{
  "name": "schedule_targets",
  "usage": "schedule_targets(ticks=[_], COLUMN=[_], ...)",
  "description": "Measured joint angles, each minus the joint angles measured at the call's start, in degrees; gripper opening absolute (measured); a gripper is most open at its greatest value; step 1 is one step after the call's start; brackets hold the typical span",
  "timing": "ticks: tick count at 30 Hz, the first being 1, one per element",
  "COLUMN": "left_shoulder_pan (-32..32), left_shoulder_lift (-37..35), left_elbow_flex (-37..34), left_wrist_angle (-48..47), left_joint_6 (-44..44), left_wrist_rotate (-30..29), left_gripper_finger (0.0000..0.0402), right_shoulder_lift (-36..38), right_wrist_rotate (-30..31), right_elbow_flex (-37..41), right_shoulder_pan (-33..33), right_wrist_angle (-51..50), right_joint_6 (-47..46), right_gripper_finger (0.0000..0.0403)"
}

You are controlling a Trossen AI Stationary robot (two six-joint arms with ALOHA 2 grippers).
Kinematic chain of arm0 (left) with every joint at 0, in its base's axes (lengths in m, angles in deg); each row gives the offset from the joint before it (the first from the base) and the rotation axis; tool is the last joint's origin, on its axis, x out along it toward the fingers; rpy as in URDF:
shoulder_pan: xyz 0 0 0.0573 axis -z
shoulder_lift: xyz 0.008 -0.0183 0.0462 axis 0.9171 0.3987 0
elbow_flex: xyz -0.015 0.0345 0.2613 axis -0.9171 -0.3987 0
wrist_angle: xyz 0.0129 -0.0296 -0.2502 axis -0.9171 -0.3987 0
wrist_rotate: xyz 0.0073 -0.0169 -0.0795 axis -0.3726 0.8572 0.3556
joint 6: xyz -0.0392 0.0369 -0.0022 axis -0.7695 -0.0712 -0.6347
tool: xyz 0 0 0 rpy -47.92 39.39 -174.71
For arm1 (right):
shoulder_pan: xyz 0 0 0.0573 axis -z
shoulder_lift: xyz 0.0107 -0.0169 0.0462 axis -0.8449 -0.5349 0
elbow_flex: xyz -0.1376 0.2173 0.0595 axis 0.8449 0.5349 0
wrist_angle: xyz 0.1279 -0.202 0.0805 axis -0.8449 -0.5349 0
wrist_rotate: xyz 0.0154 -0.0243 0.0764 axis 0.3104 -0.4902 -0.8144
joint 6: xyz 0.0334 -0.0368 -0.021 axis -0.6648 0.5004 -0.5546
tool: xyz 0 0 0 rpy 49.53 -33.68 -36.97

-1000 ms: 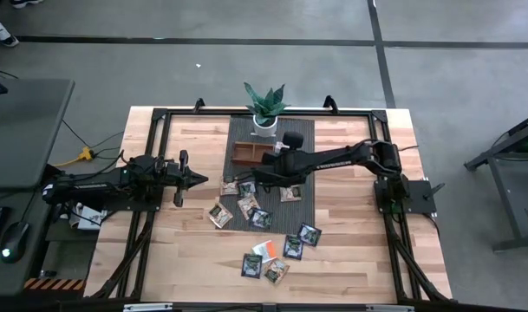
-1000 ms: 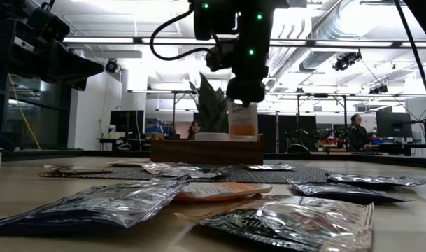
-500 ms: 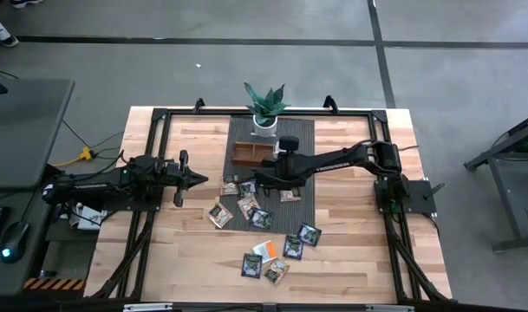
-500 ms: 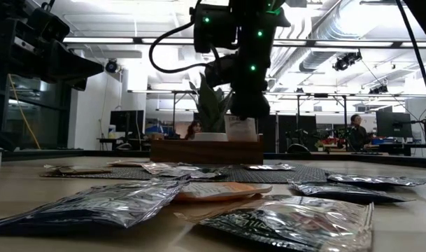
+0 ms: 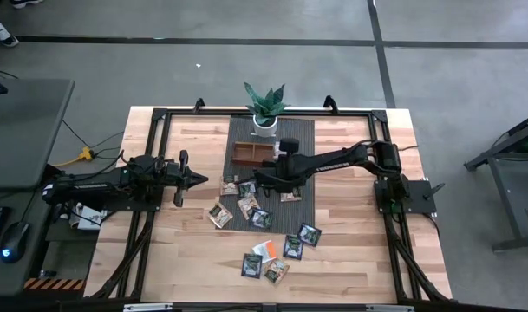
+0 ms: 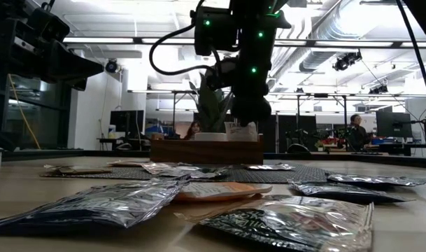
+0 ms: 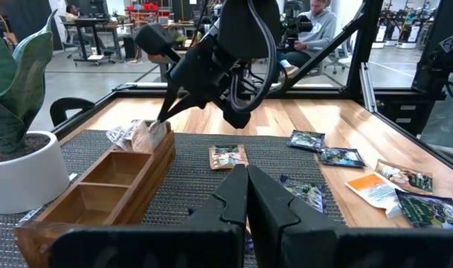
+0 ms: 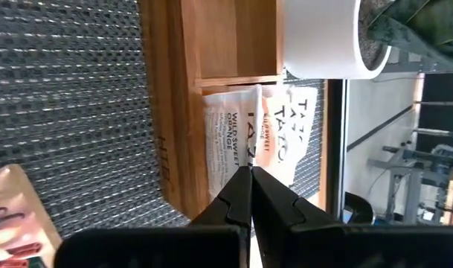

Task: Pick & Place Tea
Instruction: Put the orange tea bag into the right section of the wooden organizer

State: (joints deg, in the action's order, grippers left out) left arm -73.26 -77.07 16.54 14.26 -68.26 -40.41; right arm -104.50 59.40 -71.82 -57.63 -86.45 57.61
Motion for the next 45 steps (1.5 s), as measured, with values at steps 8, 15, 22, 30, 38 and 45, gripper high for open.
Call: schedule_targets(ticks=[8,15,22,30,38,45], left_shoulder_pan=[0.0,0.0,0.0,0.0,0.0,0.0], left_shoulder_lift=[0.0,0.0,0.0,0.0,0.0,0.0], left_elbow_flex=[0.0,0.0,0.0,0.0,0.0,0.0], left_wrist_angle=[0.0,0.0,0.0,0.0,0.0,0.0], left_joint_6=[0.0,0.0,0.0,0.0,0.0,0.0], left_wrist_rotate=[0.0,0.0,0.0,0.0,0.0,0.0], left_gripper_finger=[0.0001,0.0001,0.0001,0.0001,0.0001,0.0001], right_shoulder_lift=[0.0,0.0,0.9,2.2,2.5,2.5], right_wrist_rotate=[-0.5,3.3,7.6,1.0,-11.1,-22.0], right_elbow_flex=[0.0,0.0,-0.1,-0.1,-0.1,-0.1], right_shoulder_pan=[0.1,0.2,0.2,-3.1,-7.6,-10.8], right_wrist_angle=[0.0,0.0,0.0,-0.2,0.3,4.6], right_joint_6=[-1.3,-1.4,-1.4,-6.8,-12.8,-9.8], right_gripper_finger=[0.0036,0.0117,0.0172,0.0192,0.0193,0.0193])
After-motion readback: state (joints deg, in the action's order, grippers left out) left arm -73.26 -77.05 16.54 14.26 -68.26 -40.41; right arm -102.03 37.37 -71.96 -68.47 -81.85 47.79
